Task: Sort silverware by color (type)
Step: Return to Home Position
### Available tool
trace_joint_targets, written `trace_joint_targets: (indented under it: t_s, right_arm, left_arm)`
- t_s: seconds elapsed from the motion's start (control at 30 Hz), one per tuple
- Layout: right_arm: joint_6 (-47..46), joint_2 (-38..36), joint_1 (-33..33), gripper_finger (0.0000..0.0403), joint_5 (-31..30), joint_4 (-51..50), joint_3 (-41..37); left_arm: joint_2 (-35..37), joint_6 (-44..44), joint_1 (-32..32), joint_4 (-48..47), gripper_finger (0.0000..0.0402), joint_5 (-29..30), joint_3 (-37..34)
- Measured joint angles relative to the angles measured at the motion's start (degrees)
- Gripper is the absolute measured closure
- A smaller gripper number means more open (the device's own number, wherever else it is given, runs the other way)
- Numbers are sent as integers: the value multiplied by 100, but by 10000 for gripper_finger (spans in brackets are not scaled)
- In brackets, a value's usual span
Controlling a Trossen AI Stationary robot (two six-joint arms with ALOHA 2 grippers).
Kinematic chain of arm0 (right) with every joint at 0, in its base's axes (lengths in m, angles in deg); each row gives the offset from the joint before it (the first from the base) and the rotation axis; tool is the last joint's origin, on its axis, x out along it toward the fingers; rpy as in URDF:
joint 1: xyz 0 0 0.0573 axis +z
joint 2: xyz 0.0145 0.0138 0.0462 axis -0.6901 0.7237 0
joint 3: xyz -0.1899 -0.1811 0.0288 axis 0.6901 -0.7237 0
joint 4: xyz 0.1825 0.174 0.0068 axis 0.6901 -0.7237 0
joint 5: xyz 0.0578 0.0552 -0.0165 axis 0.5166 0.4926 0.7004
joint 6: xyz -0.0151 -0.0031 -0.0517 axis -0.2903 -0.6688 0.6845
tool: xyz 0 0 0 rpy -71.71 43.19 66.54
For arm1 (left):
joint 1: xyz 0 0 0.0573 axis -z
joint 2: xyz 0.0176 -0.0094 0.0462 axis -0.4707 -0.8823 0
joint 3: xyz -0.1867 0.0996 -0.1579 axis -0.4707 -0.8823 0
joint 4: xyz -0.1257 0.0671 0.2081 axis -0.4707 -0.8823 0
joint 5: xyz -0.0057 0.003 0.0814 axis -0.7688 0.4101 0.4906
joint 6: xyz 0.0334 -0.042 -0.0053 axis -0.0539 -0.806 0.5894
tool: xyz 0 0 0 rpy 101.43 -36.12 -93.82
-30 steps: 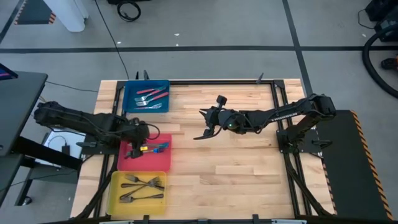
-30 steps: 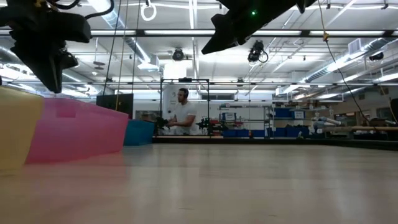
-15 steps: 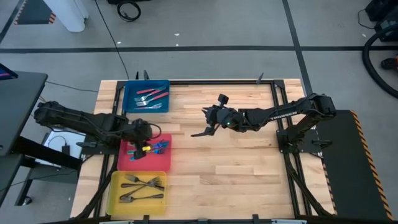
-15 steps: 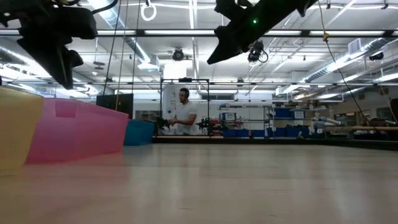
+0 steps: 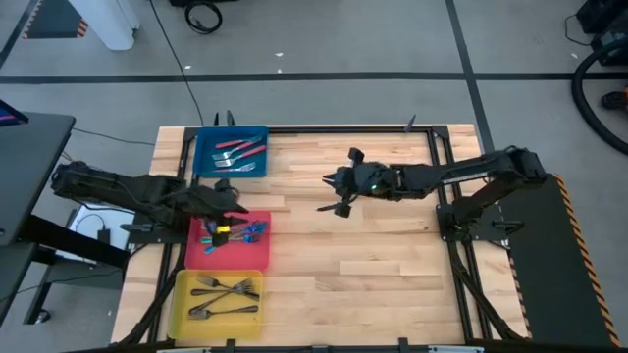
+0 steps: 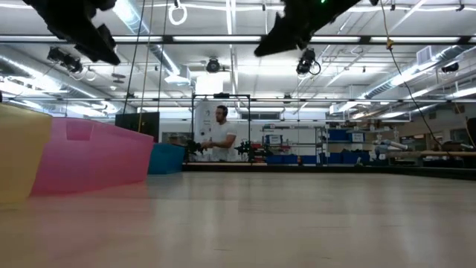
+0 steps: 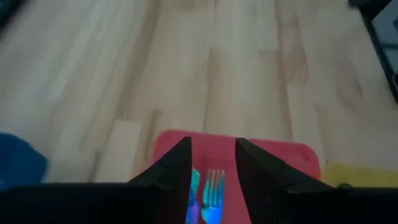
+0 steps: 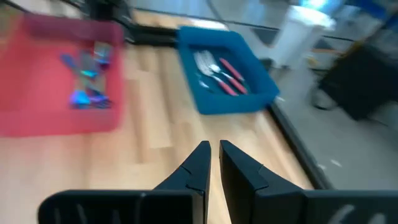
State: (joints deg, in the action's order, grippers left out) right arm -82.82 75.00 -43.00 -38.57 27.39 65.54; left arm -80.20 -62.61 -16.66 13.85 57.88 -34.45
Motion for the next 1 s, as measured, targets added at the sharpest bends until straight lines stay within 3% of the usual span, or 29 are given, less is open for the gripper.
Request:
trace_joint_targets:
  t_s: [0.27,0.53,0.77,1.0]
  right_arm:
    - [109,-999,-361,360,1402,-154,-170]
    - [-189,-2501,-729,360,2697,2136,-2301]
    - [-233,-3449,-751,360,3269,3354,-3863]
    - [-259,-3804,-747,360,4012,4784,-4943]
  left_arm:
    - [1583,250,0,-69,279,26,2]
    - [3054,325,7,-55,279,-5,-5]
    - [3355,464,7,364,278,-23,-390]
    - [3331,762,9,1356,278,-145,-1549]
